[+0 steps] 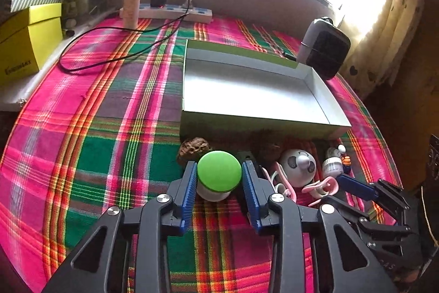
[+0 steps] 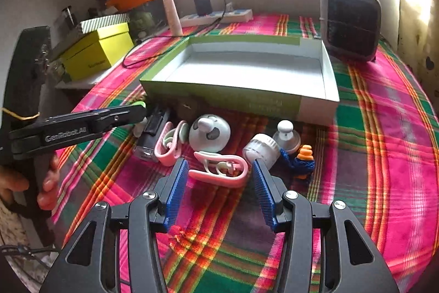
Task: Organize objects
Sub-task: 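Grasp the green mushroom-shaped cap with the left gripper while the right gripper grasps the pink ear hook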
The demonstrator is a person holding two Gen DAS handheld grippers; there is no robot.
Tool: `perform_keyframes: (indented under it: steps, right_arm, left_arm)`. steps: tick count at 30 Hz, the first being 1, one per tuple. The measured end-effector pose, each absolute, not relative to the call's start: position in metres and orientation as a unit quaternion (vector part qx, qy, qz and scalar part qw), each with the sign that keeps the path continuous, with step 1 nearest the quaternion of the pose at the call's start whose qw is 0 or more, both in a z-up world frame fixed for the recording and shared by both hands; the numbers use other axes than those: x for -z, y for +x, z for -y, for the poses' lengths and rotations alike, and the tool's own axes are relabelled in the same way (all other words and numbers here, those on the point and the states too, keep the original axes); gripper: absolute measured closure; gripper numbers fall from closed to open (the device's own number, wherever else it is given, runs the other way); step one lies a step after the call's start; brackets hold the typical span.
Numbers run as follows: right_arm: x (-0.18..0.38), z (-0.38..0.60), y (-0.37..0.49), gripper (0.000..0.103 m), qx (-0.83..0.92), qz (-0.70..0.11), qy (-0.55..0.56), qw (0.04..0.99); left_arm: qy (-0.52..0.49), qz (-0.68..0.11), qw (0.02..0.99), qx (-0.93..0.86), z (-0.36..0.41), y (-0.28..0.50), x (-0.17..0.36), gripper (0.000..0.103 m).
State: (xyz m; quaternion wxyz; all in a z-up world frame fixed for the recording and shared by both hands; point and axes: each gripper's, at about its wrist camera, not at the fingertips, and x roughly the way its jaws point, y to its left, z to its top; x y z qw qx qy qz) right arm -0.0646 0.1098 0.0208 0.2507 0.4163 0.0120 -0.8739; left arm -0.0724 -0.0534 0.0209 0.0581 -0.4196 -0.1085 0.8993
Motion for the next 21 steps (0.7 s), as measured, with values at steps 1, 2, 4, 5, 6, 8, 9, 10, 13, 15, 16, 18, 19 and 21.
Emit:
perform_keyframes:
  steps: [1, 2, 4, 5, 6, 8, 9, 10, 13, 15, 16, 18, 19, 21]
  right_arm:
    - [-0.021, -0.109, -0.064, 0.053, 0.872, -0.013, 0.418, 0.255]
    - [-0.020, -0.107, -0.062, 0.053, 0.869, -0.016, 0.420, 0.260]
    - [-0.020, -0.101, -0.057, 0.053, 0.864, -0.024, 0.423, 0.274]
    - [-0.020, -0.097, -0.054, 0.053, 0.860, -0.028, 0.424, 0.284]
    - [-0.020, -0.096, -0.052, 0.053, 0.857, -0.029, 0.426, 0.289]
    - [-0.022, -0.092, -0.049, 0.054, 0.856, -0.035, 0.424, 0.295]
    - [-0.023, -0.092, -0.049, 0.053, 0.858, -0.037, 0.419, 0.295]
    - [-0.024, -0.094, -0.049, 0.053, 0.859, -0.035, 0.417, 0.294]
    - [-0.026, -0.096, -0.054, 0.053, 0.866, -0.040, 0.413, 0.280]
    - [-0.023, -0.093, -0.058, 0.054, 0.862, -0.054, 0.416, 0.284]
    - [-0.021, -0.091, -0.059, 0.053, 0.860, -0.058, 0.418, 0.286]
    - [-0.016, -0.085, -0.063, 0.053, 0.855, -0.072, 0.427, 0.286]
    - [-0.014, -0.084, -0.064, 0.053, 0.854, -0.077, 0.428, 0.287]
    - [-0.011, -0.080, -0.067, 0.053, 0.851, -0.086, 0.429, 0.289]
  left_arm:
    - [-0.420, 0.109, 0.057, -0.899, 0.053, -0.073, -0.021, 0.072]
    - [-0.420, 0.107, 0.059, -0.899, 0.053, -0.072, -0.021, 0.072]
    - [-0.420, 0.107, 0.055, -0.899, 0.055, -0.071, -0.021, 0.072]
    - [-0.421, 0.106, 0.053, -0.899, 0.058, -0.070, -0.022, 0.072]
    - [-0.424, 0.106, 0.052, -0.898, 0.059, -0.070, -0.021, 0.072]
    - [-0.426, 0.103, 0.053, -0.897, 0.062, -0.069, -0.022, 0.072]
    - [-0.426, 0.098, 0.049, -0.898, 0.063, -0.067, -0.022, 0.072]
    - [-0.427, 0.096, 0.049, -0.898, 0.065, -0.067, -0.022, 0.072]
    - [-0.428, 0.094, 0.051, -0.897, 0.067, -0.065, -0.022, 0.072]
    - [-0.428, 0.089, 0.053, -0.898, 0.067, -0.065, -0.021, 0.072]
    - [-0.428, 0.088, 0.053, -0.898, 0.067, -0.065, -0.021, 0.072]
    - [-0.431, 0.088, 0.054, -0.896, 0.068, -0.066, -0.020, 0.072]
    - [-0.434, 0.087, 0.054, -0.895, 0.068, -0.067, -0.019, 0.071]
    - [-0.440, 0.086, 0.055, -0.892, 0.067, -0.069, -0.016, 0.071]
